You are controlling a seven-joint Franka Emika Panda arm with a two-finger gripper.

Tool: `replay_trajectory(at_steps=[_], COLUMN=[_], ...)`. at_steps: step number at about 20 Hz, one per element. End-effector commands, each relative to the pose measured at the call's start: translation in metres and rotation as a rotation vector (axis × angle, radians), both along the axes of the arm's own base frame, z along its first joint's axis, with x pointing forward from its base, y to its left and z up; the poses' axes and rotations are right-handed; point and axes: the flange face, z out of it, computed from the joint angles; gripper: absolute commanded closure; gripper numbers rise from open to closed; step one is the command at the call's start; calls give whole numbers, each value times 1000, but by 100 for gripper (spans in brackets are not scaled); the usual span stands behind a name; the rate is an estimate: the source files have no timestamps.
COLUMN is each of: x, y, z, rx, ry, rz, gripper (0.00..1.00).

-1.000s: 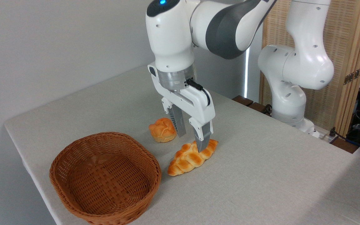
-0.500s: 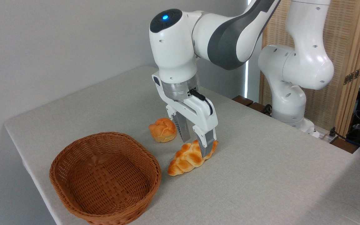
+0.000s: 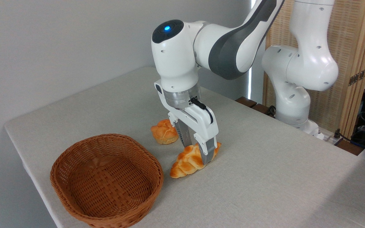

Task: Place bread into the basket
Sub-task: 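Close the gripper around the middle of the braided roll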

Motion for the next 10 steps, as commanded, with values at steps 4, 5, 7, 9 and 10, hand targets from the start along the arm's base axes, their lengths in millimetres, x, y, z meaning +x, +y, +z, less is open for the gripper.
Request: replay_trajectory(at_steps=[4, 5, 7, 9, 10], x=[0, 0, 0, 0, 0], y=[0, 0, 0, 0, 0], z=[-8, -7, -7, -8, -8], rx=[6, 5, 3, 2, 2], ry=[-33, -37, -37, -36, -34], rz=[-15, -14, -15, -14, -13], gripper=[2, 12, 33, 43, 44])
